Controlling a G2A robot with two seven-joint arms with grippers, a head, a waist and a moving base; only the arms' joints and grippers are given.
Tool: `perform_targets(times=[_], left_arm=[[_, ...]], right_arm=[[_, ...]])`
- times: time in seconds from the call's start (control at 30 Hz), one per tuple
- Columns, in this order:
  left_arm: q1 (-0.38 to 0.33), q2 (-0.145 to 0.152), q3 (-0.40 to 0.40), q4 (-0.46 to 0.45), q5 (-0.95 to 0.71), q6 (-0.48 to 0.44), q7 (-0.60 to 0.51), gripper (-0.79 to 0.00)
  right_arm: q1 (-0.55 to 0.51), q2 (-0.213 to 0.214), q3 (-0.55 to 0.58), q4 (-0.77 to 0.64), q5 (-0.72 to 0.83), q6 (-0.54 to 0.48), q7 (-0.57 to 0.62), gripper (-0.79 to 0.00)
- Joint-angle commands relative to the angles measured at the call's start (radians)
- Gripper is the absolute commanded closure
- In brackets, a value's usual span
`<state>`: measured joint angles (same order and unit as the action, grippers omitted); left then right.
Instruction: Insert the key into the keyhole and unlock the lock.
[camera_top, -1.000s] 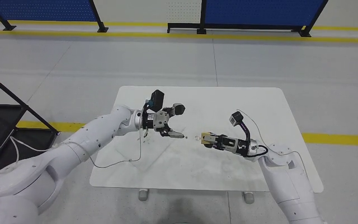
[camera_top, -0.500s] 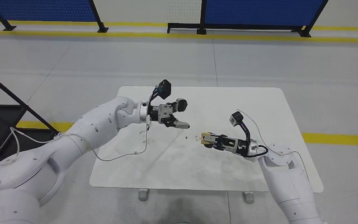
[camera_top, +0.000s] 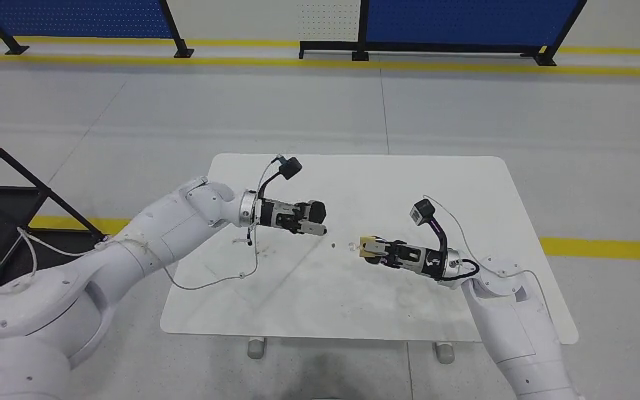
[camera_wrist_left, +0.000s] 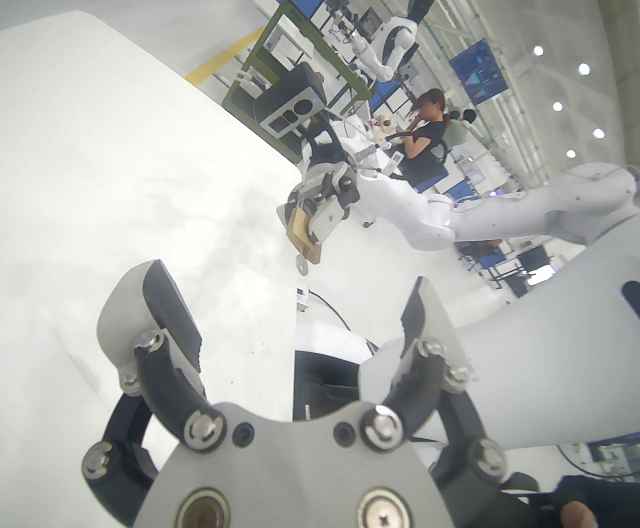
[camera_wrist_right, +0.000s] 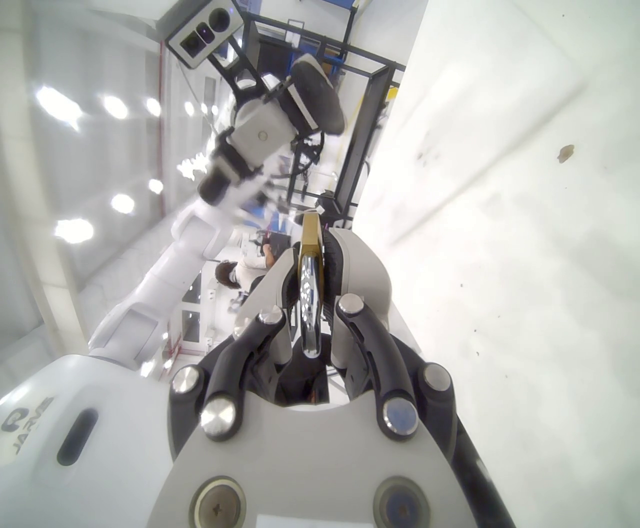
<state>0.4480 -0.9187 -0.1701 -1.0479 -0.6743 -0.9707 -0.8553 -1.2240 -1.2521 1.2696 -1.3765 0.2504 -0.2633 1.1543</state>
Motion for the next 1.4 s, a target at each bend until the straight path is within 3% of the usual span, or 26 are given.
perform_targets(times=[0.0,0.27,0.73,1.17,1.37], left_arm=[[0.016,-0.001,0.000,-0.010,-0.065,0.031,-0.025,-0.785],[0.102,-0.006,-0.006,-0.012,-0.184,0.071,-0.065,-0.785],[0.236,-0.035,-0.041,0.003,-0.217,-0.038,0.043,-0.785],[0.253,-0.043,-0.062,0.007,-0.228,-0.037,0.052,-0.785],[0.265,-0.036,-0.117,-0.045,-0.148,-0.002,0.072,-0.785]], right_arm=[[0.000,0.000,0.000,0.000,0.000,0.000,0.000,0.000],[0.000,0.000,0.000,0.000,0.000,0.000,0.000,0.000],[0.000,0.000,0.000,0.000,0.000,0.000,0.000,0.000],[0.000,0.000,0.000,0.000,0.000,0.000,0.000,0.000],[0.000,0.000,0.000,0.000,0.000,0.000,0.000,0.000]])
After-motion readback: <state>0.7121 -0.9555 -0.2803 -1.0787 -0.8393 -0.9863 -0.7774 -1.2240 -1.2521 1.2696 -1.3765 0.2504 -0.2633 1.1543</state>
